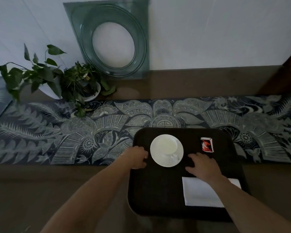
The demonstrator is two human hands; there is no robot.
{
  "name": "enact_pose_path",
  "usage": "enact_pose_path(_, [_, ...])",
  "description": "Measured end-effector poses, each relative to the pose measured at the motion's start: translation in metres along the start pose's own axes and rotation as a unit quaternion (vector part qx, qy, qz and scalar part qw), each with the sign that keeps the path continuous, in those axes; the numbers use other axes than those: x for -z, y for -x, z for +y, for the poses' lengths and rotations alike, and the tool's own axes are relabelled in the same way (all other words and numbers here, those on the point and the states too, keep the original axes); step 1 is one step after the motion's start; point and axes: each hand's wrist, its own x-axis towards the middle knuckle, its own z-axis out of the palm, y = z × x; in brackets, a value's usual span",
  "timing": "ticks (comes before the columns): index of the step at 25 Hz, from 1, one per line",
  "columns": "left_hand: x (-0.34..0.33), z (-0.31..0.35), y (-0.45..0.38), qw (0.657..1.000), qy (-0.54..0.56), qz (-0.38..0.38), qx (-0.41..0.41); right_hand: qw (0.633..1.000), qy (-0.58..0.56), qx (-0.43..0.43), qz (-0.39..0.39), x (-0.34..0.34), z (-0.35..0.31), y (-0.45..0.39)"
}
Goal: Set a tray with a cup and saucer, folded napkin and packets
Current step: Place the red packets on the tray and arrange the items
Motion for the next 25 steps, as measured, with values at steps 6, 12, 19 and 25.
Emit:
enact_pose_path(6, [0.012, -0.014, -0.037, 0.995, -0.057, 0.068, -0.047, 1.0, -0.004, -0.026, 0.016, -0.003, -0.02, 0.001])
enact_pose_path(12, [0.01, -0.015, -0.065, 0.995, -0.057, 0.054, -0.061, 0.997, 0.0, -0.02, 0.068, -0.017, -0.034, -0.009])
enact_pose_path(19, [0.013, -0.018, -0.078, 0.997, -0.002, 0.029, -0.075, 0.994, -0.049, -0.036, 0.093, -0.034, -0.036, -0.018])
enact_pose_path(25, [0.005, -0.015, -0.07, 0.997, 0.035, 0.053, -0.046, 0.997, -0.016, 0.008, 0.081, -0.021, -0.02, -0.034])
